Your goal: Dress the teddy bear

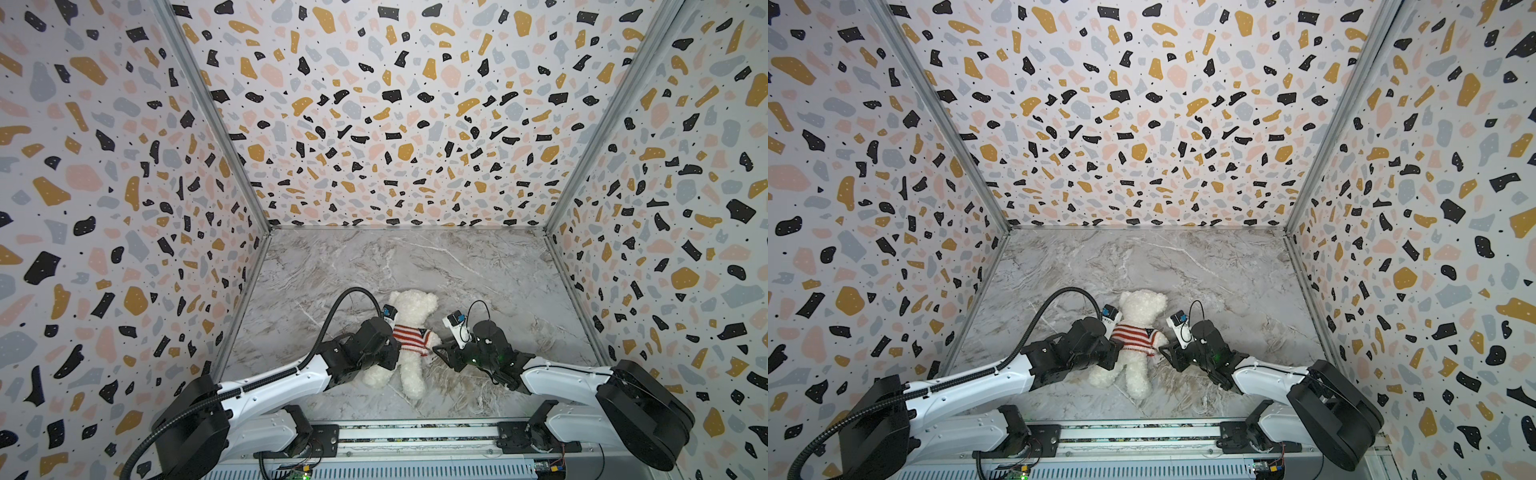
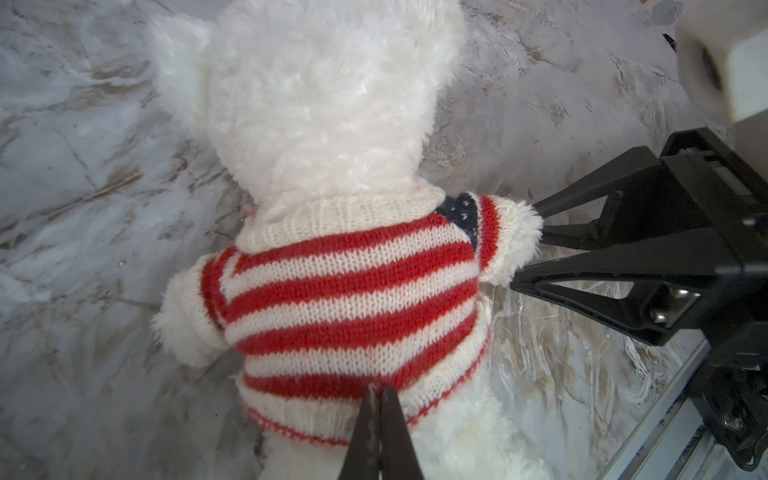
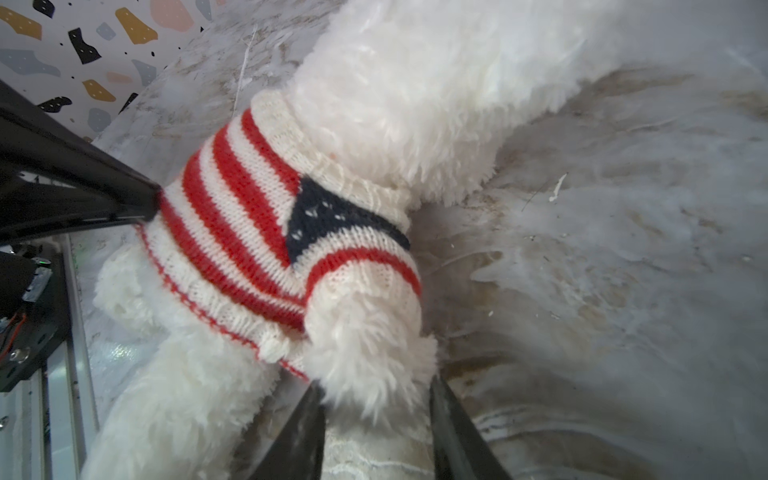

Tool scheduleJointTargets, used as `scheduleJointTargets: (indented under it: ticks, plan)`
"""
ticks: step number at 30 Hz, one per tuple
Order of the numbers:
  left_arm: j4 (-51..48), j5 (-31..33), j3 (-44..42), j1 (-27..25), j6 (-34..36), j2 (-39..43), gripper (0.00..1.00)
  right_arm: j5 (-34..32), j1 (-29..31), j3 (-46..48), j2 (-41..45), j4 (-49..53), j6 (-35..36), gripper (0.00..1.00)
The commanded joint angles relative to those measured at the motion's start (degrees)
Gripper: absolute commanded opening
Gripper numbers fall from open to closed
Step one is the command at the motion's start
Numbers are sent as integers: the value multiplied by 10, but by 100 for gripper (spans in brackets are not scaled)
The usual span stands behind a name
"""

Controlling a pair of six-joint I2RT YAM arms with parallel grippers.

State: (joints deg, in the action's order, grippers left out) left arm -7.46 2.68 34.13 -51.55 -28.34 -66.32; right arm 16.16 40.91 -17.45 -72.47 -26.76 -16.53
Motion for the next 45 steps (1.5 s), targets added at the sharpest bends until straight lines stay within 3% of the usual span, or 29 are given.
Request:
scheduleJointTargets:
  ticks: [1,5,8,18,27,33,38,45]
  plan:
    - [-6,7,15,0,-2,9,0,-6,3,-27,-10,-1,8,30]
    - [-22,13,15,1,3,21,0,-8,2,-29,-18,-4,10,9]
    - [-36,17,12,0,7,27,0,-8,2,-26,-10,-7,9,0]
    - [-86,38,-10,-1,22,31,0,-43,-15,1,16,-2,-13,0]
    - [-15,-2,-6,1,-12,66,0,-39,-12,-9,27,14,-5,0]
    - [-7,-21,-15,62,-31,93,27,-35,-9,-7,33,13,1,0]
    - [62,-88,-64,131,-71,107,51,-37,-9,-6,29,10,1,0]
    - [124,-158,-85,131,-83,61,52,-34,-8,-14,20,10,4,0]
